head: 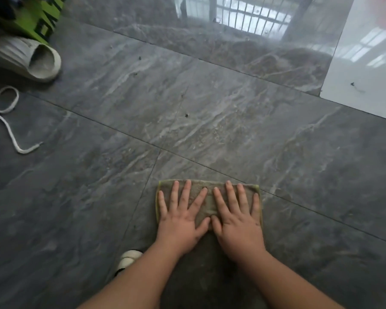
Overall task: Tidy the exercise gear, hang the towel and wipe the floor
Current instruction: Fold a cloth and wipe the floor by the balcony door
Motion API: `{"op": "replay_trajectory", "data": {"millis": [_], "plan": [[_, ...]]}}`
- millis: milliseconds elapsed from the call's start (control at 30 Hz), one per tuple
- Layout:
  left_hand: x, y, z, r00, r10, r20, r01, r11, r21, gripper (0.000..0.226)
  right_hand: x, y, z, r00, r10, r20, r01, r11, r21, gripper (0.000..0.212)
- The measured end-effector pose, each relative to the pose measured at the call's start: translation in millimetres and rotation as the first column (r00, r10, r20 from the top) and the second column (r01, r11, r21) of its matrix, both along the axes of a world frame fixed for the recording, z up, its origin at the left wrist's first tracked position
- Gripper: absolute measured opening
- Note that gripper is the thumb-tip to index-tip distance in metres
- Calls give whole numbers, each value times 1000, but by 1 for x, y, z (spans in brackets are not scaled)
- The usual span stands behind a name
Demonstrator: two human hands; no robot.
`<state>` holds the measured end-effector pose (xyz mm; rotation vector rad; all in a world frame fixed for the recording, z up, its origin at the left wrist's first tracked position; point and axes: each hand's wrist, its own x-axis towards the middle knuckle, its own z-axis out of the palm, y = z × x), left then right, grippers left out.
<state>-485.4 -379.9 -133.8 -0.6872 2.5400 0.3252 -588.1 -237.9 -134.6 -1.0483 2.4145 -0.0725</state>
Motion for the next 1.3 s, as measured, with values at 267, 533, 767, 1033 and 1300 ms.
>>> {"op": "replay_trajectory", "data": {"millis": [267, 533, 767, 1033, 1300], "plan": [[-114, -131, -4, 991, -136, -21, 134, 988, -73, 78, -94, -119, -5, 993, -88, -75, 85, 996, -36, 68], [-224, -214, 2, 974, -211, 87, 207, 977, 57, 76, -187, -198, -4, 991, -130, -27, 132, 990, 44, 69], [-230, -218, 13, 944, -255, 208, 222, 960, 168, 79, -193, -203, 7, 986, -140, 92, 124, 980, 156, 74], [-235, -220, 12, 926, -264, 270, 213, 956, 202, 82, -197, -204, 7, 982, -128, 141, 99, 975, 197, 75], [-241, -221, 16, 901, -272, 338, 205, 953, 221, 84, -197, -203, 4, 985, -122, 123, 100, 980, 173, 77]]}}
